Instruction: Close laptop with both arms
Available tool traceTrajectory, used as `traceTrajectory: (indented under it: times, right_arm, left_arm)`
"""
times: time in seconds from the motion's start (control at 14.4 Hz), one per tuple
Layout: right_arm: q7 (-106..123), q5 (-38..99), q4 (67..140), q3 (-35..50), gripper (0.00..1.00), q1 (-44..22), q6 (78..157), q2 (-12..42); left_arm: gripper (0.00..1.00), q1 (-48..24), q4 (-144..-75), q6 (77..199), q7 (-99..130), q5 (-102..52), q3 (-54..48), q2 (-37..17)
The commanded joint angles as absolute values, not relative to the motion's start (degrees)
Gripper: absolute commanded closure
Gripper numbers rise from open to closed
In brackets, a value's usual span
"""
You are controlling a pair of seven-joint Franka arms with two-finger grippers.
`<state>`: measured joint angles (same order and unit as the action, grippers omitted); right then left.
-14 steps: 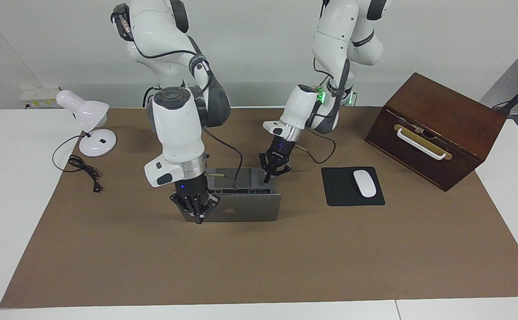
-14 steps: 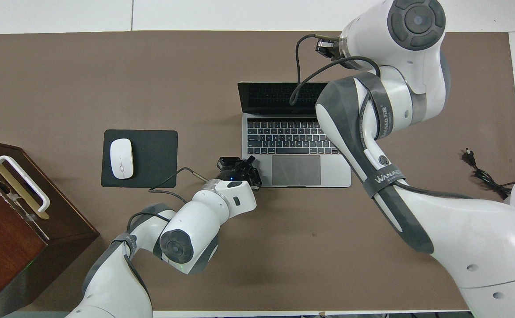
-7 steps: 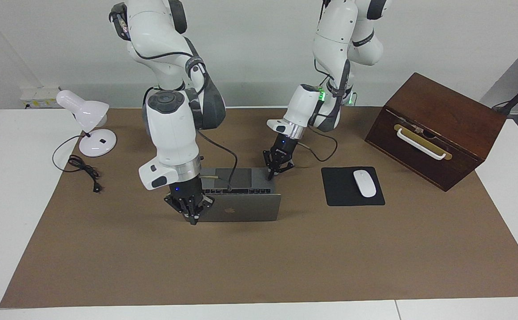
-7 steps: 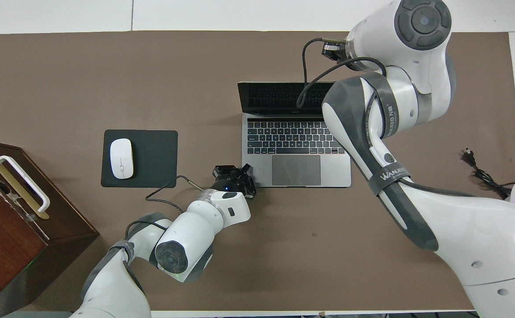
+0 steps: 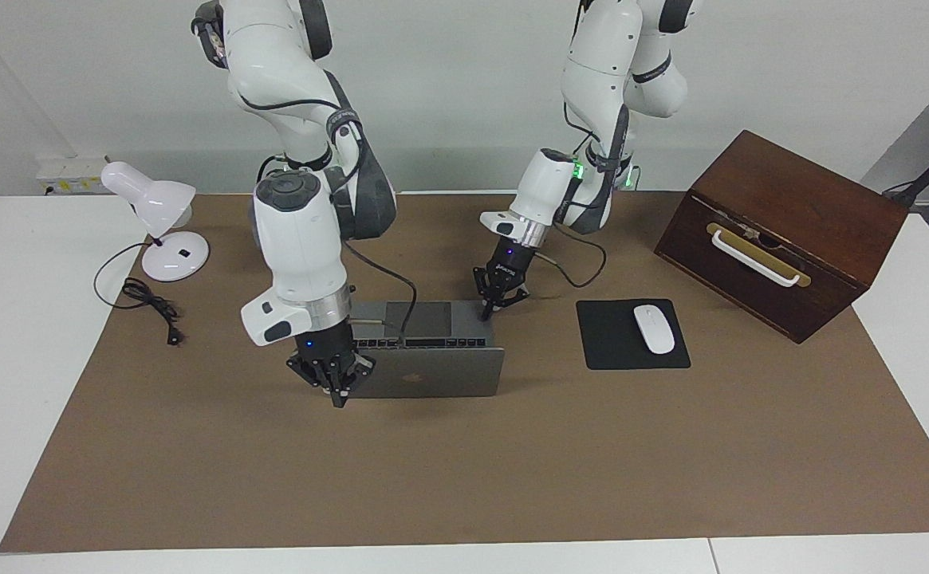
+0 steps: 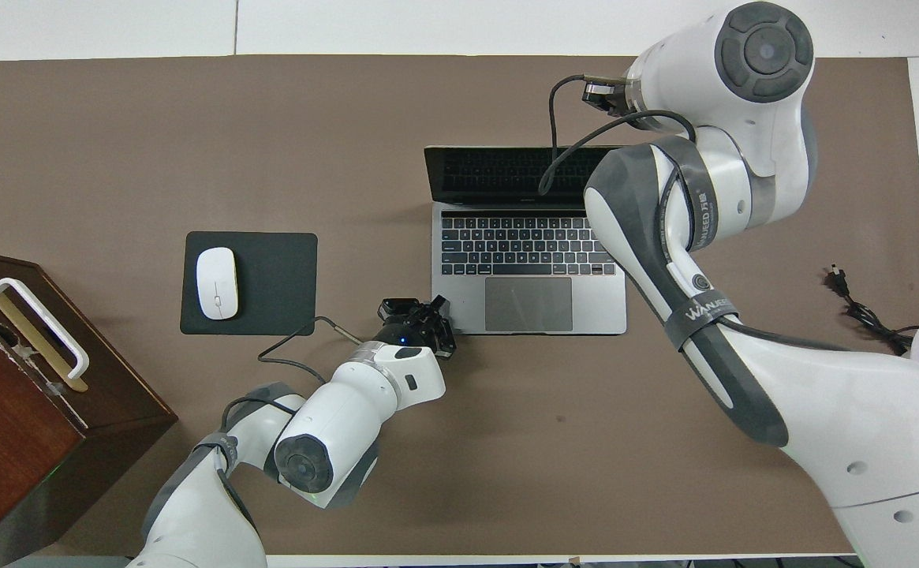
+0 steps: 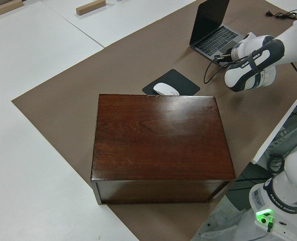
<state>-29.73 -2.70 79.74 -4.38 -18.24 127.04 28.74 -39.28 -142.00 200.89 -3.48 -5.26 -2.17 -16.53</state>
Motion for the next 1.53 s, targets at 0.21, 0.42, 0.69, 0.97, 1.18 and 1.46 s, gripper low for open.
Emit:
traceTrajectory:
  times: [0.21,0.42,0.69,0.97,1.18,1.46]
  right_arm:
    - [-28.6,-3.3,82.4,-3.8,1.00,-17.8,128.3,26.9]
    - [-28.6,-3.3,82.3,-3.8,1.00,-17.8,128.3,26.9]
    - [-28.6,-3.3,82.3,-3.9,1.00,-17.8,127.9,26.9]
    - [-28.6,-3.4,82.1,-3.9,1.00,-17.8,127.6,26.9]
    - [-28.6,-3.6,81.8,-3.9,1.00,-17.8,127.0,26.8]
    - [-28.5,-3.8,80.9,-3.9,1.00,-17.7,125.2,26.3]
  left_arm:
    - [1.00,-41.8,-146.0,200.7,-4.4,-5.9,-1.2,-15.9]
    - [1.00,-42.2,-146.5,200.7,-4.5,-5.9,-1.3,-16.0]
    - [1.00,-42.3,-147.3,200.6,-4.5,-5.9,-1.3,-16.0]
    - [1.00,-42.6,-147.7,200.6,-4.5,-5.9,-1.3,-16.0]
    - [1.00,-42.7,-147.7,200.6,-4.5,-5.9,-1.2,-16.0]
    - [1.00,-42.7,-147.7,200.6,-4.5,-5.9,-1.2,-16.0]
